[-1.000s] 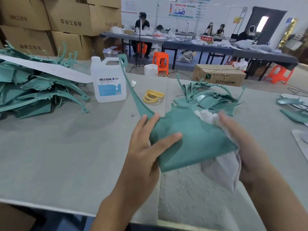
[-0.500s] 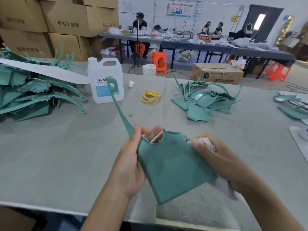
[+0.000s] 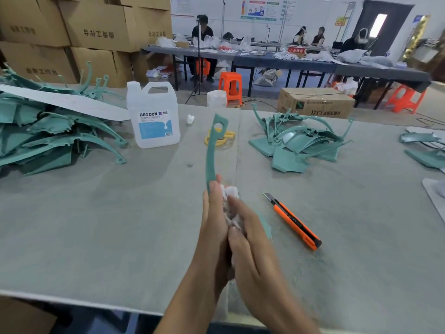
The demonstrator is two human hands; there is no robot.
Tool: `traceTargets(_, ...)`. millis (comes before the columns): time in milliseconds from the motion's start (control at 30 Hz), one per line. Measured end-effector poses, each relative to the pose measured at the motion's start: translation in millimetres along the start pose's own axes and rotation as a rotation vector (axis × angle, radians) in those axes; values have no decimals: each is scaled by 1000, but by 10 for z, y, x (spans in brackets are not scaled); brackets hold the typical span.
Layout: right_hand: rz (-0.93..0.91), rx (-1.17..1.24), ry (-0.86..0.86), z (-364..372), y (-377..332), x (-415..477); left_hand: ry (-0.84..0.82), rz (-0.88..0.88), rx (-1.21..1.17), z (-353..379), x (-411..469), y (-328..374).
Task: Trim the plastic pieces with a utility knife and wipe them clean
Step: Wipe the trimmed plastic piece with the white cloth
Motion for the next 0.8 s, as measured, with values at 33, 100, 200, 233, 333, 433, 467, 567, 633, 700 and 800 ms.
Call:
traceTargets(33,-34,8,6,5,-18,0,-11,-23,-40,-3,1,7)
traceTargets(100,-57,50,24,-26,-49,45,-38,-100,-125,14,-31,33)
traceTargets(200,-129,20,61,-47,-114,151,-66,-175,-307,17,-64,64)
traceTargets(233,-146,-4,65,-43,-117,169,-85,-177,-328,14,-65,73)
traceTargets(333,-152,-97,63,-73,-68,178,-102,-119,-267,-12,-58,144)
traceTargets(433,-204,-348,66,-236,136,206,-69,35,-210,-120,22,291)
traceTargets(467,-189,-395,79,-314,227,239,-46,93,-185,-159,47,353)
traceTargets(567,-1,-387,210,-559,405,353,-35,166,-91,-227,83,427)
traceTargets(633,68,-303,301,-591,373,331,-38,129,-45,-235,102,368)
traceTargets(700,-37,-251,282,-466,229,207,-41,48,-32,-221,124,262)
traceTargets(800,-191,-227,65,-170,82,-2,-42,-33,-91,-152,109,109)
Point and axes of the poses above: each hand's wrist, its own x-axis towards the middle knuckle, its own z-axis out of the palm, y = z × x, the point moved 2 cm from there along x, towards the middle knuckle, and after that the axes turned 5 degrees about y, right-handed, at the moved point
